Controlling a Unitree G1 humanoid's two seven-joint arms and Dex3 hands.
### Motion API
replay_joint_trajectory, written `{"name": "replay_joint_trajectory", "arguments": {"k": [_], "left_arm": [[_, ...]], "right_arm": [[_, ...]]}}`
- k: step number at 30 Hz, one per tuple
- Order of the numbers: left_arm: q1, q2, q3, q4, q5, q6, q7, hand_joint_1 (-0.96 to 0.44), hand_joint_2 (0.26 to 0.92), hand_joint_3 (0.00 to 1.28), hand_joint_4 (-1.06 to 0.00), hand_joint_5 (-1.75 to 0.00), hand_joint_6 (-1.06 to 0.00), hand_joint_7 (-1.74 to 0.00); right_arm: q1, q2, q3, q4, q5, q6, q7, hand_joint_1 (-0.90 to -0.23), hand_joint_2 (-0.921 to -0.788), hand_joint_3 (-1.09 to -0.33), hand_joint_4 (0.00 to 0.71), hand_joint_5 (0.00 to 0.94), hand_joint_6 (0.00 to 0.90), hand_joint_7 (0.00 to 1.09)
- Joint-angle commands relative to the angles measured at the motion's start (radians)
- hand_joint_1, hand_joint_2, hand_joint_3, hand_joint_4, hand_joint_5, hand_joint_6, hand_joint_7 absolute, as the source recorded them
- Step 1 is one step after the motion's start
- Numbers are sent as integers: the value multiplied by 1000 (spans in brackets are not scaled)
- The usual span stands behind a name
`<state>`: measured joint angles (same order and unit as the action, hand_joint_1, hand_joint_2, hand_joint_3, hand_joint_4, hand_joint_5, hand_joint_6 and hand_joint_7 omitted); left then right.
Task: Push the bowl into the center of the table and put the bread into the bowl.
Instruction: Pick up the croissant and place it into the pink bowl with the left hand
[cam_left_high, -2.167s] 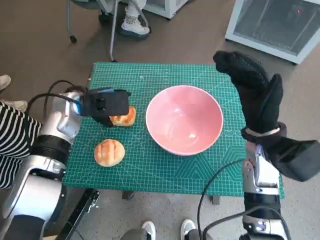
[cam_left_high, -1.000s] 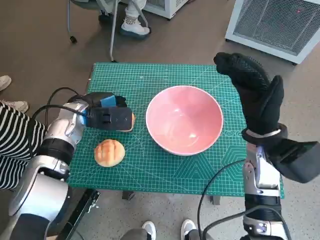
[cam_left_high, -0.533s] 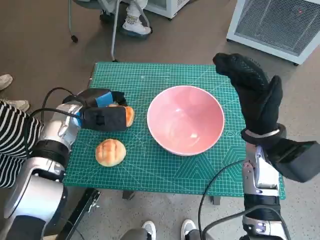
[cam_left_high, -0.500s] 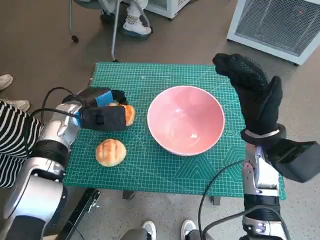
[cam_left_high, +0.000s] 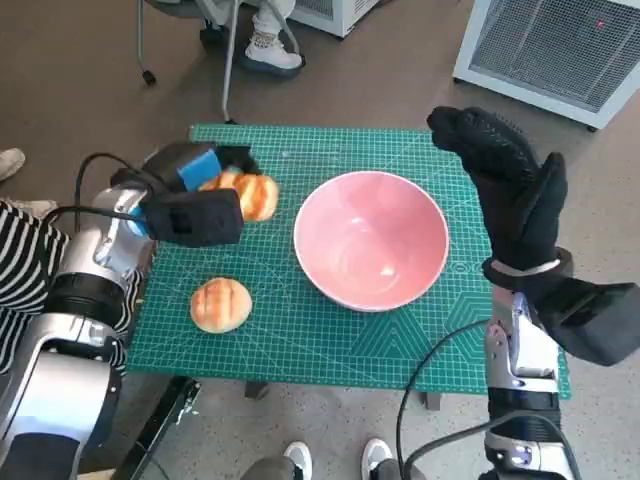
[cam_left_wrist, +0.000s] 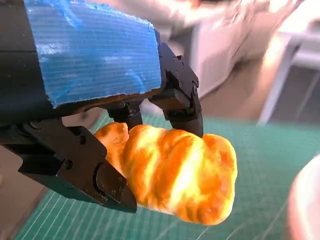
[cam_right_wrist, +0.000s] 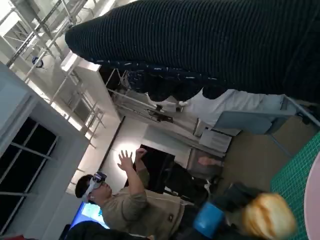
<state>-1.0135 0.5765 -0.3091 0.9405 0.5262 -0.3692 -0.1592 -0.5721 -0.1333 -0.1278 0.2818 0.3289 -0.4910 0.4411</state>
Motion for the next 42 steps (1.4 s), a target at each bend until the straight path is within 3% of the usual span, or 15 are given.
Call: {"name": "replay_joint_trajectory", "arguments": {"k": [1,8,13,20,32,42], "left_arm": [[29,12,45,-146,-51,-4,-26,2,919,26,-769,-1033,-645,-1194],[68,-27,64,-391,-67,18,-34,2,917,25,-777,-1037,-646,-1183],[66,-70,48,-468,-65,31,-50,3,911,21,-797,-1023,-661,-1160],[35,-138,-5,-391,-29,-3,-45,3,910,20,-788,-1017,-677,-1156],[-19,-226,-116,-212,96,-40,4,2,918,22,-763,-1154,-670,-1057],[-46,-271,-150,-77,111,-61,3,1,919,35,-754,-1138,-641,-1112]], "right_arm": [[17,3,-8,18,14,8,11,-729,-921,-705,168,1,12,614],[14,4,-9,22,14,5,12,-727,-921,-705,171,3,13,613],[15,6,-8,21,13,4,11,-727,-921,-706,171,2,13,612],[15,9,-7,22,10,0,8,-727,-921,-706,173,3,13,611],[33,2,-8,-5,-4,3,-5,-733,-921,-702,179,5,11,606],[48,-2,-14,-24,-9,10,-14,-739,-921,-698,173,1,0,591]]}}
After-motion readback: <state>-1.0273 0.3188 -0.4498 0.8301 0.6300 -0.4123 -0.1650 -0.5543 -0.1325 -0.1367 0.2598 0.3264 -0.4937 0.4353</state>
